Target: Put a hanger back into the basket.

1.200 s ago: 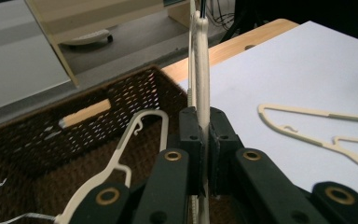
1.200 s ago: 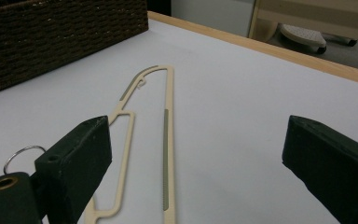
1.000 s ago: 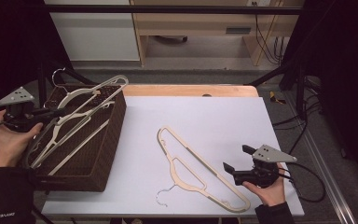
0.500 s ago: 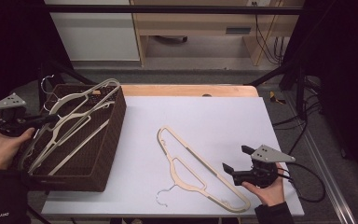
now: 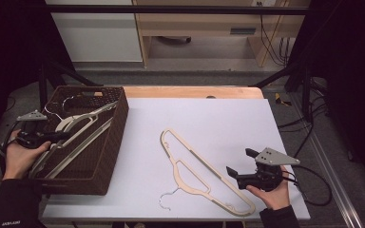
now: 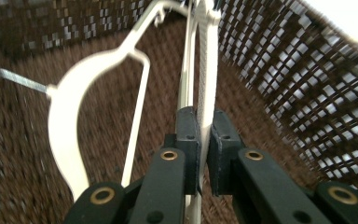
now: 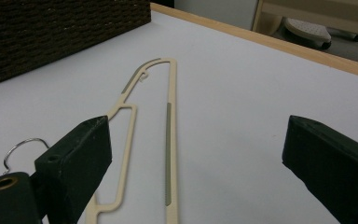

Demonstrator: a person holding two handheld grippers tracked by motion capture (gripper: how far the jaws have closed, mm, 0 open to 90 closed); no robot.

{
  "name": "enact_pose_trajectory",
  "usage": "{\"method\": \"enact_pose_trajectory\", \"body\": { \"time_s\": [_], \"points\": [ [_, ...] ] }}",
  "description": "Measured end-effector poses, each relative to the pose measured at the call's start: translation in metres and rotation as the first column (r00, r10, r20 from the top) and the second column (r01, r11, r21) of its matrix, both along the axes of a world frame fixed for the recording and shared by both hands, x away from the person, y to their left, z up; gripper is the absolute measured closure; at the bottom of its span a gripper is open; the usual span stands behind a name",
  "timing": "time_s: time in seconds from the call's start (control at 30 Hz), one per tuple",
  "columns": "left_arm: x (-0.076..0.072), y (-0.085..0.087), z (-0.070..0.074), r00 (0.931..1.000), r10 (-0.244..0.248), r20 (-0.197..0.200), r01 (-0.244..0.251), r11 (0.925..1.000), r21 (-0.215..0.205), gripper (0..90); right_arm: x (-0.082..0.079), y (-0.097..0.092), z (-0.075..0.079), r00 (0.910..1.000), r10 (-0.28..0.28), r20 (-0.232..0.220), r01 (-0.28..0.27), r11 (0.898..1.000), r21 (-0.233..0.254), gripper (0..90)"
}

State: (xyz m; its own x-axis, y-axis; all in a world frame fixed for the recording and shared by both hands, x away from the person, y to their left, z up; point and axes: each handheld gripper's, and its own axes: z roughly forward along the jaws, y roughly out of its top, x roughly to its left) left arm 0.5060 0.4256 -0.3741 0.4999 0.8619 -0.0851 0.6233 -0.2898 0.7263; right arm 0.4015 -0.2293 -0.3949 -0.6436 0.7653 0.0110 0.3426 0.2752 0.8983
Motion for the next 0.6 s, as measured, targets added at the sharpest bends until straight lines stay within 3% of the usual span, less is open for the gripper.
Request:
{"method": "enact_pose_trajectory", "body": {
  "time_s": [0.17,0.37,0.47,0.6],
  "points": [
    [-0.006,0.003,-0.001,0.998,0.061,0.014,-0.061,0.9981,-0.011,80.9,0.0,0.001,-0.001,1.0,0.003,0.002,-0.003,1.0,-0.004,8.2],
    [-0.017,0.003,0.011,0.9822,0.161,0.097,-0.161,0.9869,-0.009,57.4,0.0,0.001,-0.001,1.0,0.006,0.003,-0.006,1.0,-0.005,8.3],
    [-0.024,0.0,0.018,0.9763,0.164,0.141,-0.163,0.9864,-0.02,51.0,0.0,0.0,0.0,1.0,0.001,0.009,-0.001,1.0,-0.003,8.3],
    [-0.035,-0.013,0.026,0.9713,0.135,0.196,-0.128,0.9905,-0.049,42.2,-0.001,-0.001,0.001,0.9999,-0.002,0.016,0.002,1.0,0.01,8.6]
  ]
}}
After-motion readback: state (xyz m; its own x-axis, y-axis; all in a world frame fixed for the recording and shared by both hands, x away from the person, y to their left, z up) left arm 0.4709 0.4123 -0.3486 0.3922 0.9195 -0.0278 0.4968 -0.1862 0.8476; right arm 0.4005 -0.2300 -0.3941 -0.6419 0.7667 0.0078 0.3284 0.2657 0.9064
